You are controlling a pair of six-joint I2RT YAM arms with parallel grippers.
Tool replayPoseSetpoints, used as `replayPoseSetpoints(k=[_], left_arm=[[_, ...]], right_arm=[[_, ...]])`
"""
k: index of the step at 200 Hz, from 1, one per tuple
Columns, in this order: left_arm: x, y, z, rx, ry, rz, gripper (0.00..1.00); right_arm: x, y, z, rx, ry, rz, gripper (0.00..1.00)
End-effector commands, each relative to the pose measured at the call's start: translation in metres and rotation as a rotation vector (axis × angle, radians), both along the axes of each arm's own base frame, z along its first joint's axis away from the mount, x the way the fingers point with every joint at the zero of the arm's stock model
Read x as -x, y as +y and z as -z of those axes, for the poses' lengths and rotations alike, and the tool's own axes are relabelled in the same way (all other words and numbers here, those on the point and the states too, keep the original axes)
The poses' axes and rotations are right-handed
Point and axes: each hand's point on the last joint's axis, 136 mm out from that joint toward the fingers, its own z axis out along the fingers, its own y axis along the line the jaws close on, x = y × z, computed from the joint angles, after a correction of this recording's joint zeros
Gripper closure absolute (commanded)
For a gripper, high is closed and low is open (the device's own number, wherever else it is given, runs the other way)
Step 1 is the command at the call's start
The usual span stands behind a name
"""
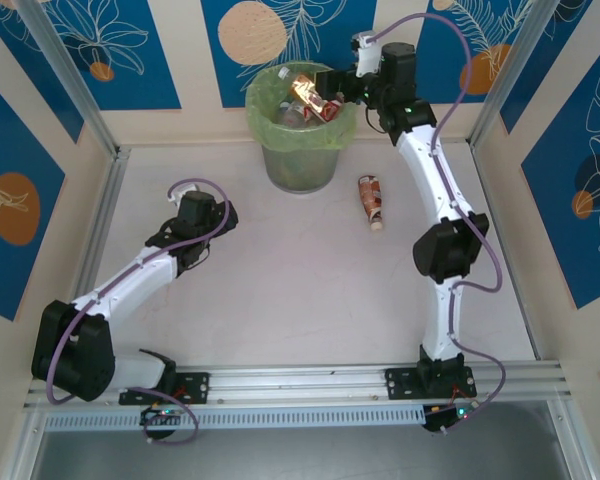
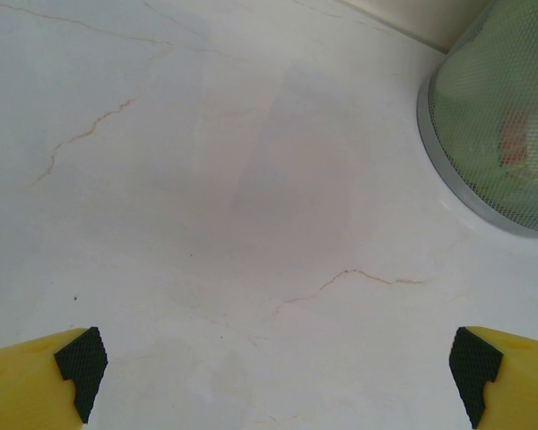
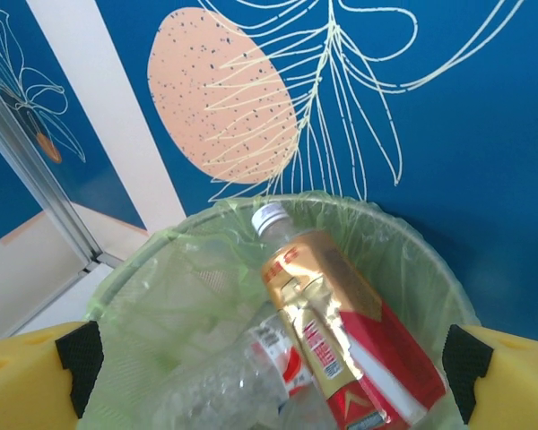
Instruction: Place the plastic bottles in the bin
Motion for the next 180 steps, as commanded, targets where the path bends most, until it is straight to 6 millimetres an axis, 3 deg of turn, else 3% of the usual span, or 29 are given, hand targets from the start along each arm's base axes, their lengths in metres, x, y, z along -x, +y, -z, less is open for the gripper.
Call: replayPoseSetpoints(k=[1,28,63,90,121,149,180], left_arm=[[-0.007,0.001,-0.007,0.022,-0.016,-0.003,0.0],[-0.009,-0.005,-0.006,0.045,-0.031,0.021,0.0],[-0.013,-0.012,-0.009,0.064,-0.061,0.054,0.0],[-0.017,-0.021,-0.015,0.089,-0.099,0.107,0.0],[-0.019,-0.031,-0.022,0.105,-0.141,0.165,0.0],[-0.018,-0.031,-0.023,0.09,-0.146,0.181,0.0],[-0.017,-0.032,-0.022,0.082,-0.136,0.191,0.0]], right_arm=[[0.019,-0.013,-0.012,0.011,-0.018,0.046,0.0],[0.037,-0.033,0.016,0.037,0.041,0.099,0.01],[0.064,-0.068,0.069,0.034,0.177,0.172,0.01],[0.087,-0.09,0.118,0.015,0.305,0.232,0.0],[0.101,-0.112,0.176,0.035,0.434,0.319,0.01],[0.111,-0.12,0.227,0.045,0.581,0.351,0.0],[0.119,-0.117,0.266,0.065,0.699,0.349,0.0]])
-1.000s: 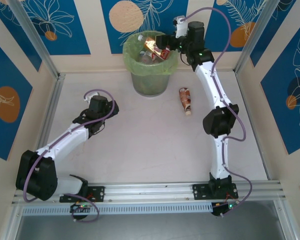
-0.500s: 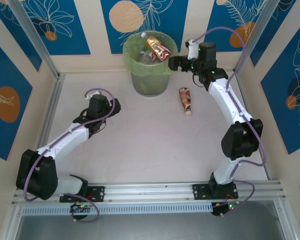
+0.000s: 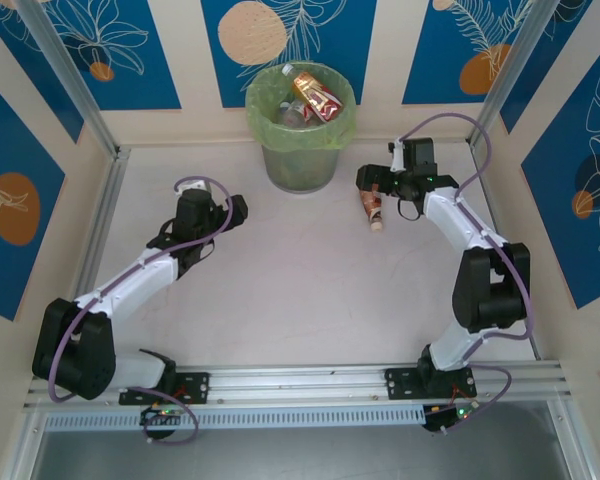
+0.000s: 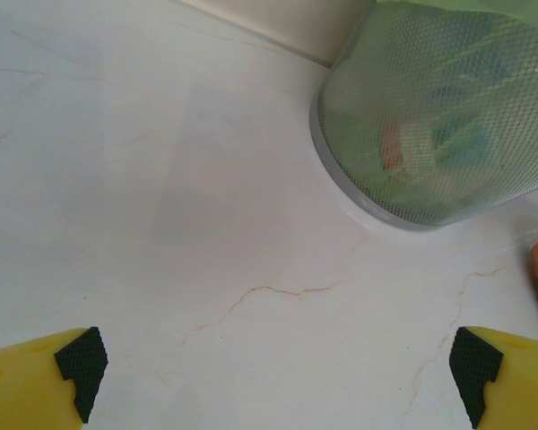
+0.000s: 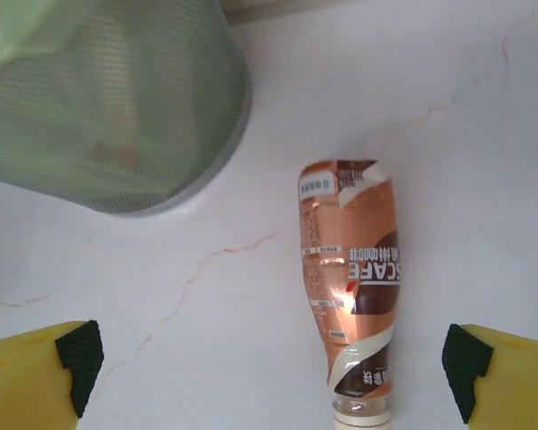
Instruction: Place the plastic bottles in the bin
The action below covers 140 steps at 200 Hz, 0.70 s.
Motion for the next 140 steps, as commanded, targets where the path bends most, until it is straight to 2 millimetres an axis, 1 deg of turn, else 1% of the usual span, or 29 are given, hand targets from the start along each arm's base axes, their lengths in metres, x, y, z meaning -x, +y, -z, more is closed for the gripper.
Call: replayPoseSetpoints(k=[1,26,45,61,79,97,114,128,140], left_arm=[[-0.001,0.001,-0.004,-0.003,-0.02,0.025,0.0],[-0.001,0.004,-0.001,-0.019,0.013,0.01,0.0],[-0.002,0.003,0.002,-0.021,0.02,0.014,0.0],[-0.001,0.004,0.003,-0.02,0.024,0.007,0.0],[-0.001,0.004,0.004,-0.02,0.028,0.007,0.0],[-0.001,0.003,0.004,-0.022,0.029,0.012,0.0],[-0.001,0.004,0.005,-0.026,0.033,0.009,0.0],[-0.001,0.004,0.005,-0.029,0.035,0.006,0.0],[-0.001,0.005,0.006,-0.031,0.04,0.005,0.0]], right_arm=[[0.007,-0.002,0.033,-0.004,0.104,0.027,0.0],[0.007,0.002,0.056,0.008,0.174,0.004,0.01],[0.006,0.009,0.069,0.018,0.219,-0.025,0.0],[0.002,0.001,0.081,0.085,0.246,0.022,0.01],[-0.005,-0.013,0.093,0.169,0.26,0.074,0.0],[-0.012,-0.013,0.104,0.201,0.295,0.055,0.01],[-0.021,-0.011,0.111,0.226,0.308,0.029,0.03],[-0.03,-0.011,0.115,0.24,0.308,0.023,0.11],[-0.036,-0.012,0.117,0.253,0.319,0.023,0.15]])
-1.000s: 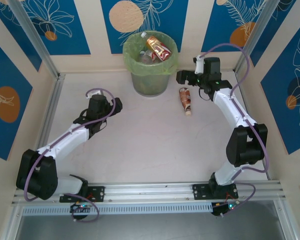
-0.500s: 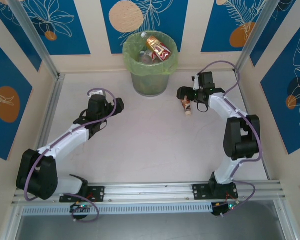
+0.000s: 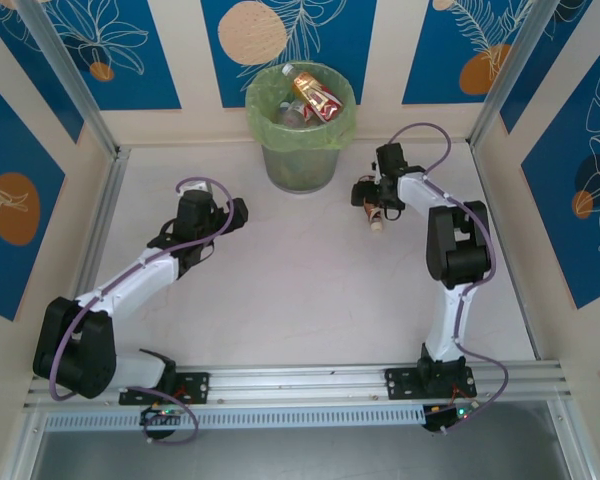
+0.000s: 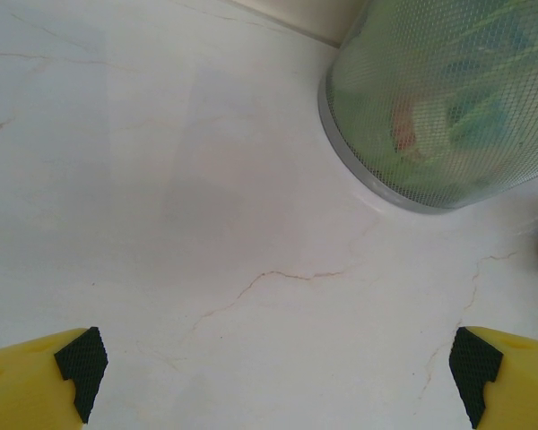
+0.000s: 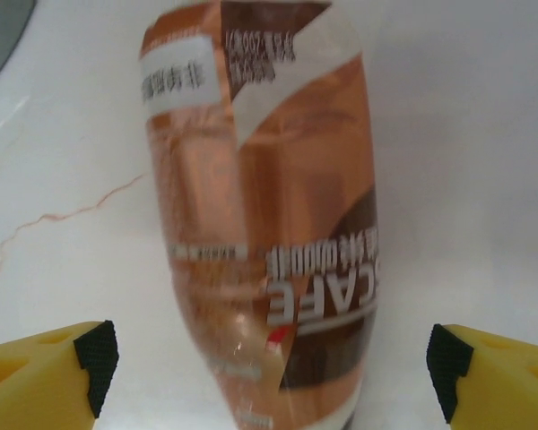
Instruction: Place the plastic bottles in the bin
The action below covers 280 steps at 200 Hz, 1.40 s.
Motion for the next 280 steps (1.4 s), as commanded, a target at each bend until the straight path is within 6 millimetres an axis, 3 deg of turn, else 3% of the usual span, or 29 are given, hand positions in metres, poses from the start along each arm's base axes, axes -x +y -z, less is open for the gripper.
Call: replayPoseSetpoints(k=[1,45,116,168,215,280], left_arm=[[-0.004,0.004,-0.003,-0.012,0.005,-0.005,0.0],[-0.004,0.006,-0.004,-0.022,0.009,-0.01,0.0],[-0.005,0.004,-0.001,-0.022,0.025,-0.008,0.0],[-0.005,0.006,0.0,-0.029,0.033,-0.011,0.0],[-0.004,0.007,0.0,-0.038,0.035,-0.015,0.0],[-0.003,0.009,0.003,-0.046,0.043,-0.021,0.0]], right_arm=[[-0.009,-0.005,0.001,0.056,0.021,-0.016,0.15],[-0.018,0.007,0.01,0.055,0.087,-0.099,0.2],[-0.019,0.001,0.032,0.157,0.195,-0.102,0.2],[-0.017,0.003,0.037,0.174,0.215,-0.108,0.3],[-0.02,0.004,0.018,0.155,0.154,-0.104,0.41],[-0.007,0.019,-0.031,0.034,0.018,-0.177,0.45]])
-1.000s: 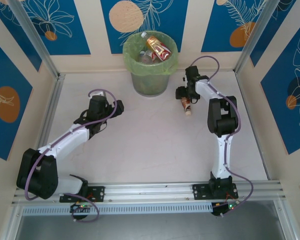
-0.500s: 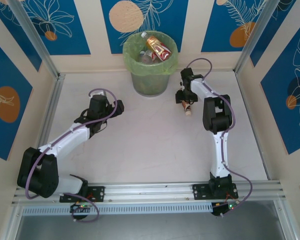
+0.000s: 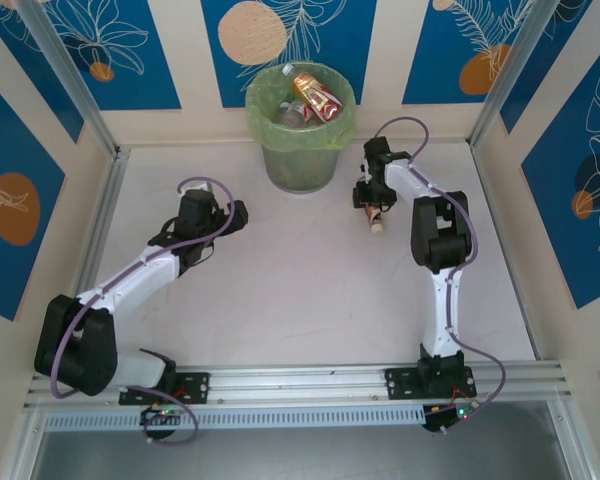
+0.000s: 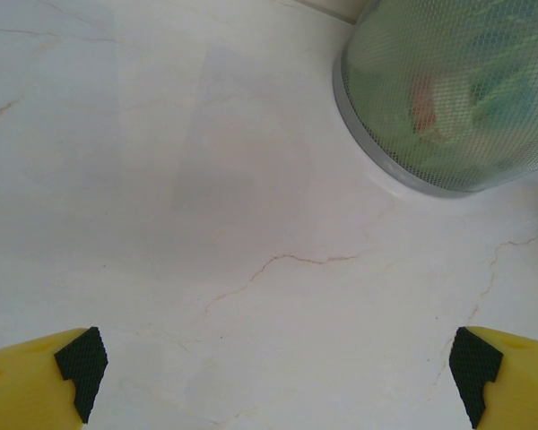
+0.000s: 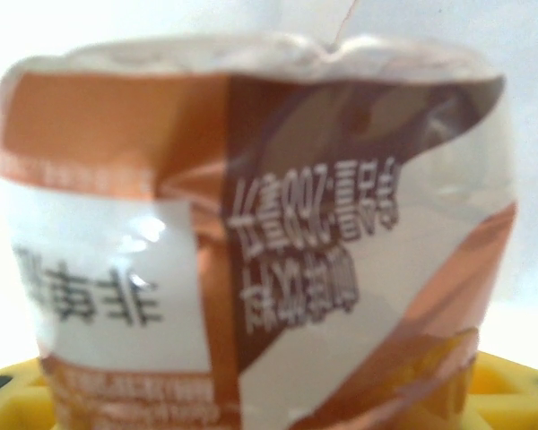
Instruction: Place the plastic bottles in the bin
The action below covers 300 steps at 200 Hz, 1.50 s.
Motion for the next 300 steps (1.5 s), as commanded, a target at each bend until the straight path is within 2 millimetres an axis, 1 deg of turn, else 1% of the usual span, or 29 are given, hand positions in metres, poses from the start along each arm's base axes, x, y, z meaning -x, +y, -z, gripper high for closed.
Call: replayPoseSetpoints(k=[1,7,16,51,84,118,145,173,188,216,238,271,292,300], left_arm=[[-0.006,0.007,-0.005,-0.027,-0.004,-0.019,0.0],[-0.006,0.007,-0.005,-0.027,-0.005,-0.02,0.0],[-0.007,0.007,-0.005,-0.028,-0.005,-0.02,0.0],[-0.008,0.007,-0.006,-0.016,-0.005,-0.028,0.0],[-0.01,0.003,-0.006,-0.003,-0.007,-0.017,0.0],[-0.011,0.0,-0.005,0.0,-0.002,-0.004,0.0],[-0.012,-0.001,-0.004,0.002,-0.001,0.001,0.0],[-0.012,-0.003,-0.005,0.004,-0.003,0.014,0.0],[-0.012,-0.008,-0.007,0.015,-0.012,0.045,0.0],[-0.012,-0.027,-0.018,0.077,-0.054,0.136,0.0],[-0.011,-0.033,-0.026,0.096,-0.083,0.17,0.0],[-0.008,-0.031,-0.031,0.085,-0.091,0.178,0.0],[-0.005,-0.029,-0.029,0.078,-0.088,0.173,0.0],[-0.005,-0.028,-0.029,0.076,-0.086,0.171,0.0]], right_arm=[[-0.002,0.012,-0.049,-0.091,-0.126,-0.062,0.45],[0.001,0.013,-0.052,-0.108,-0.132,-0.07,0.46],[0.005,0.016,-0.062,-0.147,-0.149,-0.081,0.47],[0.022,0.03,-0.111,-0.352,-0.213,-0.113,0.47],[0.032,0.031,-0.153,-0.49,-0.275,-0.109,0.48],[0.036,0.032,-0.196,-0.602,-0.349,-0.12,0.48],[0.037,0.035,-0.223,-0.648,-0.394,-0.144,0.48],[0.036,0.042,-0.25,-0.701,-0.431,-0.184,0.48],[0.034,0.048,-0.265,-0.741,-0.448,-0.208,0.49],[0.024,0.059,-0.281,-0.757,-0.469,-0.229,0.49],[0.019,0.075,-0.297,-0.803,-0.479,-0.278,0.49],[0.01,0.099,-0.32,-0.86,-0.489,-0.345,0.49],[0.0,0.115,-0.326,-0.857,-0.497,-0.359,0.49],[-0.006,0.121,-0.325,-0.846,-0.503,-0.358,0.49]])
